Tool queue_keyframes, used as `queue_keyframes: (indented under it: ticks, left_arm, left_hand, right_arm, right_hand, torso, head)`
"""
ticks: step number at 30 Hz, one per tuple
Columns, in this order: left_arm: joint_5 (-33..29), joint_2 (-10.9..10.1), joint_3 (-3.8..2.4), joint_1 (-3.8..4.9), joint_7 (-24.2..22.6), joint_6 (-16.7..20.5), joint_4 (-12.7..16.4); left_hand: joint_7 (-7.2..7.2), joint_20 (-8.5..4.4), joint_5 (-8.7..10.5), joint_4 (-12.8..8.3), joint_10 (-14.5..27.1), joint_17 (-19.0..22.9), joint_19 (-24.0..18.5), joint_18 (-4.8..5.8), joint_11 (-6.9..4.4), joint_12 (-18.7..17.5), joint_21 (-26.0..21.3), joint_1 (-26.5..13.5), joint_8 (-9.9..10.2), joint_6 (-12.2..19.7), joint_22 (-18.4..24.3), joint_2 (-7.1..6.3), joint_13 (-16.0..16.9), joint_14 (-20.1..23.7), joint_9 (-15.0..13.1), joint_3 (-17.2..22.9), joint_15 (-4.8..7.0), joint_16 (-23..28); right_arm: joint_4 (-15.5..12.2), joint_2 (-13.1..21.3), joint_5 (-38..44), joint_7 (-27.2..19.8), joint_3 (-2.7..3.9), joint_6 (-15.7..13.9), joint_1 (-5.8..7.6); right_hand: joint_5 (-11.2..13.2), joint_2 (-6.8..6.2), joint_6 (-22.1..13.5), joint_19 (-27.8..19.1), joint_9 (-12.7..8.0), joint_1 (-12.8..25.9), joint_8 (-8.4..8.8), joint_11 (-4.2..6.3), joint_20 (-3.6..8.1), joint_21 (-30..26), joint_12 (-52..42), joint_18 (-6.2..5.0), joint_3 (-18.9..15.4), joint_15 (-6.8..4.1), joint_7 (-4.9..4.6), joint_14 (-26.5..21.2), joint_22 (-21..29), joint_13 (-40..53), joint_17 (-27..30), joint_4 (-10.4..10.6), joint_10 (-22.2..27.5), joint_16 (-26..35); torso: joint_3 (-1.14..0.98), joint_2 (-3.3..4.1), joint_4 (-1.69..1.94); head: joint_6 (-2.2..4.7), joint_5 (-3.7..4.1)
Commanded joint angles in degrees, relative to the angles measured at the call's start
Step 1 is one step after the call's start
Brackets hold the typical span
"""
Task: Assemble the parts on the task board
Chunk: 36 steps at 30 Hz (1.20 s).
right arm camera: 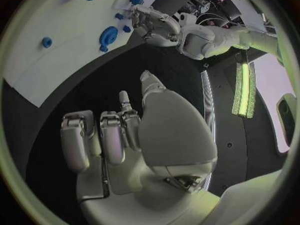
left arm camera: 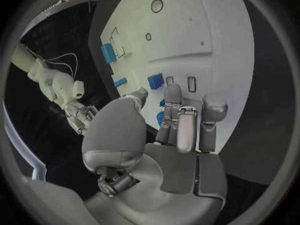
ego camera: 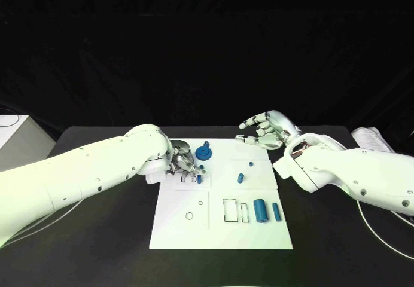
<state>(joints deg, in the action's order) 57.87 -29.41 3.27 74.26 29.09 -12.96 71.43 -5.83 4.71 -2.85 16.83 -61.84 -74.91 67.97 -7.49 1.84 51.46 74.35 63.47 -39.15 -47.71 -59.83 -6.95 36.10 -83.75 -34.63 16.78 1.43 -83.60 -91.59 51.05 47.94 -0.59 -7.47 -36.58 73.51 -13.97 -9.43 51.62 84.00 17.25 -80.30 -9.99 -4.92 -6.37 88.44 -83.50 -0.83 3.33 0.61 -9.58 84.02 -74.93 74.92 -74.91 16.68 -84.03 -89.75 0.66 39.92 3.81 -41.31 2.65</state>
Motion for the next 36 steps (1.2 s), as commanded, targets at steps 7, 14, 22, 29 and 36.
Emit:
queue_keyframes:
  ticks: [7, 14, 22, 29, 36]
  left_arm:
    - [-0.7, 0.7, 0.27, 0.07, 0.0, -1.8, -0.4]
    - [-0.5, 0.7, 0.34, 0.07, -0.1, -1.7, -0.1]
    - [-0.3, 0.8, 0.36, 0.05, -0.1, -2.5, 0.3]
    - [-0.3, 0.8, 0.37, 0.03, -0.1, -2.4, 0.4]
    - [-0.3, 0.8, 0.37, 0.03, -0.1, -2.0, 0.3]
  left_hand:
    - [0.07, 0.14, 0.06, 0.0, 0.4, -2.4, 0.3, 0.93, -0.06, 0.2, 0.3, -0.3, -0.3, 0.4, -0.2, 0.26, 0.1, -0.4, -0.1, -0.1, 0.02, -0.4]
    - [0.15, 0.16, 0.05, -0.1, 0.5, -2.5, 0.3, 0.94, -0.13, 0.4, 0.4, 0.3, -0.4, 0.4, -0.3, 0.47, 0.1, -0.4, -0.5, 0.4, 0.06, -0.5]
    - [0.28, 0.15, 0.04, -0.2, 0.6, -2.8, 0.2, 0.95, -0.25, 0.6, 0.6, 2.3, -0.5, 0.5, -0.6, 0.49, 0.2, -0.5, -1.3, 1.7, 0.16, -0.8]
    - [0.42, 0.09, 0.04, -0.2, 0.6, -3.0, 0.1, 0.96, -0.41, 0.7, 0.8, 4.3, -0.3, 0.5, -0.7, 0.43, 0.1, -0.6, -1.9, 3.9, 0.27, -0.9]
    - [0.65, -0.06, 0.03, -0.3, 0.7, -3.2, -0.1, 0.94, -0.62, 0.7, 1.0, 6.4, 0.0, 0.4, -0.8, 0.50, -0.1, -0.6, -2.7, 7.9, 0.47, -1.1]
  right_arm:
    - [0.1, -0.3, 1.1, 0.3, 0.02, 0.2, 0.02]
    - [0.3, -0.5, 1.3, 0.3, 0.01, -0.2, 0.02]
    - [0.6, -0.8, 1.4, 0.5, 0.01, -0.2, 0.02]
    - [0.9, -1.1, 1.4, 0.2, 0.00, -0.7, 0.01]
    - [1.0, -1.2, 1.4, 0.3, 0.00, -0.9, 0.00]
  right_hand:
    - [-0.2, 0.07, -0.2, 5.1, 0.1, 0.6, -0.36, 0.26, 0.06, -0.3, 0.5, 0.34, -0.2, -0.18, 0.18, 5.6, -13.8, 9.4, -13.9, -0.1, 0.1, 0.2]
    - [-0.3, 0.09, -0.1, 5.1, 0.1, 0.7, -0.44, 0.28, 0.06, -0.3, 0.5, 0.33, -0.2, -0.19, 0.19, 5.6, -13.8, 9.4, -13.9, -0.1, 0.1, 0.2]
    - [-0.4, 0.12, -0.1, 5.1, 0.1, 0.6, -0.52, 0.29, 0.07, -0.3, 0.5, 0.34, -0.2, -0.20, 0.21, 5.6, -13.8, 9.4, -13.9, -0.1, 0.1, 0.2]
    - [-0.9, 0.25, 0.0, 5.2, 0.2, 0.5, -0.78, 0.35, 0.10, -0.1, 0.4, 0.38, -0.1, -0.25, 0.27, 5.7, -13.9, 9.5, -14.0, -0.2, 0.0, 0.2]
    - [-1.2, 0.33, 0.1, 5.2, 0.3, 0.3, -0.94, 0.39, 0.12, -0.1, 0.3, 0.37, 0.0, -0.29, 0.32, 5.7, -13.9, 9.5, -14.1, -0.3, 0.0, 0.1]
  torso:
    - [-0.02, 0.02, -0.02]
    - [0.02, 0.04, -0.02]
    - [-0.01, 0.00, 0.00]
    - [-0.02, 0.03, -0.05]
    - [-0.04, 0.06, -0.03]
  head:
    - [0.01, 0.05]
    - [0.13, 0.01]
    - [-0.01, 0.01]
    - [0.03, 0.02]
    - [-0.10, -0.03]
